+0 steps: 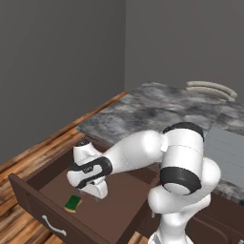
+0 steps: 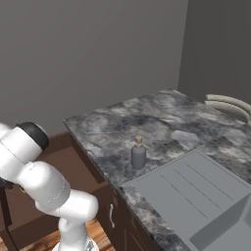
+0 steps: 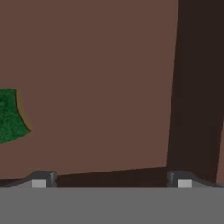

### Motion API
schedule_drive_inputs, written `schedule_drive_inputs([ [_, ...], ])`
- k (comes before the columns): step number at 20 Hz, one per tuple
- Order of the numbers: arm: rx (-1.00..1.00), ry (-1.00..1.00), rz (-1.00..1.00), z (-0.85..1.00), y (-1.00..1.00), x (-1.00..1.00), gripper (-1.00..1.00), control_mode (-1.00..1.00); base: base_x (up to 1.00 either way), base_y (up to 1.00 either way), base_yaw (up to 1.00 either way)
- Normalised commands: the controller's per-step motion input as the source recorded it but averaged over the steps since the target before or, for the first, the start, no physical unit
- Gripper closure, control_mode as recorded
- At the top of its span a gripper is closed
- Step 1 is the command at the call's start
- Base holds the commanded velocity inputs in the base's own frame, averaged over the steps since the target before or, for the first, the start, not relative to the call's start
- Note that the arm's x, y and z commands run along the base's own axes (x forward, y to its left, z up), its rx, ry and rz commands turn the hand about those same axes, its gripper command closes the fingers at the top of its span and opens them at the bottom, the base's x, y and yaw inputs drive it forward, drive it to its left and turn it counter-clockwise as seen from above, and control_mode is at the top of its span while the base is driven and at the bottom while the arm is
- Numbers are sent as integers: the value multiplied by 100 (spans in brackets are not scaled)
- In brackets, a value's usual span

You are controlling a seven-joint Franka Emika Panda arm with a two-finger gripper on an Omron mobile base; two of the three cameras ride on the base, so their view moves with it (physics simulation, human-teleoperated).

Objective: Restock the sink supplies by placing the sponge and soap dispenser on the counter and next to the sink. Make sure the soap dispenser is upright.

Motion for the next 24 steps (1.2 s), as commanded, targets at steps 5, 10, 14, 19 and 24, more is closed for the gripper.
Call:
schedule_drive_inputs([
  [5, 0, -12, 3, -13, 33, 11, -100, -100, 0, 0, 0],
  [10, 0, -2, 2, -12, 18, 23, -100, -100, 0, 0, 0],
  [14, 0, 2, 7, -18, 8, 33, -100, -100, 0, 0, 0],
  [19, 0, 5, 12, -30, 8, 35, -100, -100, 0, 0, 0],
  [24, 0, 2, 5, -20, 33, 9, -100, -100, 0, 0, 0],
])
